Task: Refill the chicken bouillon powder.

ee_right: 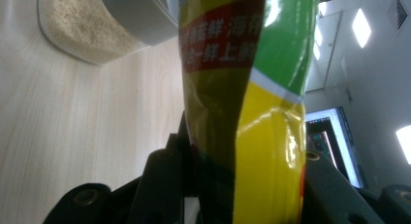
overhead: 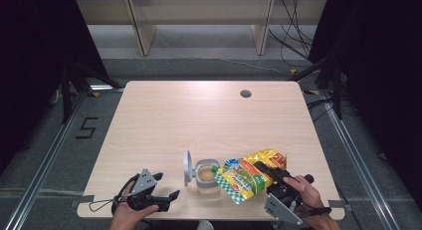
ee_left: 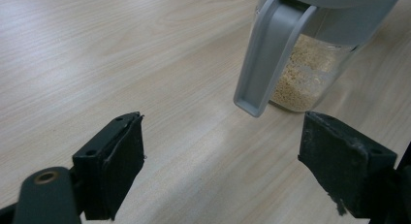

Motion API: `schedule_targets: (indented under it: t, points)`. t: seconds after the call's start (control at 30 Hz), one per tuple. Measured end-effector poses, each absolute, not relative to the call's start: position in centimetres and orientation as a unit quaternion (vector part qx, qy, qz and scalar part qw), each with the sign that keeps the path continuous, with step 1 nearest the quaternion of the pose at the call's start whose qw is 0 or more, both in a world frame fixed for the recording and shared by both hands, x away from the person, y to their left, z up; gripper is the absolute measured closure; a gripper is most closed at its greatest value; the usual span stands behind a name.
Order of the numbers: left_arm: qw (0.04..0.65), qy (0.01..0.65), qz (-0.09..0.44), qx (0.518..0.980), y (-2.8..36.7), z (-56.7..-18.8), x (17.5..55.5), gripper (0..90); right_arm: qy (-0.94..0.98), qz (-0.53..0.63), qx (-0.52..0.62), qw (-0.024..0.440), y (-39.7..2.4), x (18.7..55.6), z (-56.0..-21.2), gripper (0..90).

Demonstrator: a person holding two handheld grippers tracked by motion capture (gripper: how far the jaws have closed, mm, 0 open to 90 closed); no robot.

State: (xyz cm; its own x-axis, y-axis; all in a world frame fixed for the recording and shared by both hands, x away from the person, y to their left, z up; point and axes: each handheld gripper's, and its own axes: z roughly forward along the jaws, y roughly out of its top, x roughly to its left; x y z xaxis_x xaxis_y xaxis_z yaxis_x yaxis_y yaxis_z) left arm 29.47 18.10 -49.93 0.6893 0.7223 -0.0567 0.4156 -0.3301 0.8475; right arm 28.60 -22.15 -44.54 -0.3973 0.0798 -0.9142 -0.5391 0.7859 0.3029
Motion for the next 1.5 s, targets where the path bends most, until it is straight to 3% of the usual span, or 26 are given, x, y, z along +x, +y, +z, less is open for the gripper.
schedule_targets:
  t: [0.47, 0.9, 1.5]
  points:
    - [0.458, 0.355, 0.167, 0.798, 18.1, -49.9, 29.5, 15.7, 0.788, 0.335, -0.122, 0.502, -22.3, 29.4, -44.3, 70.0]
    - [0.464, 0.353, 0.169, 0.795, 18.1, -49.9, 29.5, 15.7, 0.802, 0.414, -0.055, 0.427, -23.0, 30.4, -45.4, 71.0]
    - [0.455, 0.346, 0.172, 0.803, 18.2, -49.9, 29.6, 15.7, 0.797, 0.453, -0.041, 0.397, -23.2, 31.5, -45.9, 71.9]
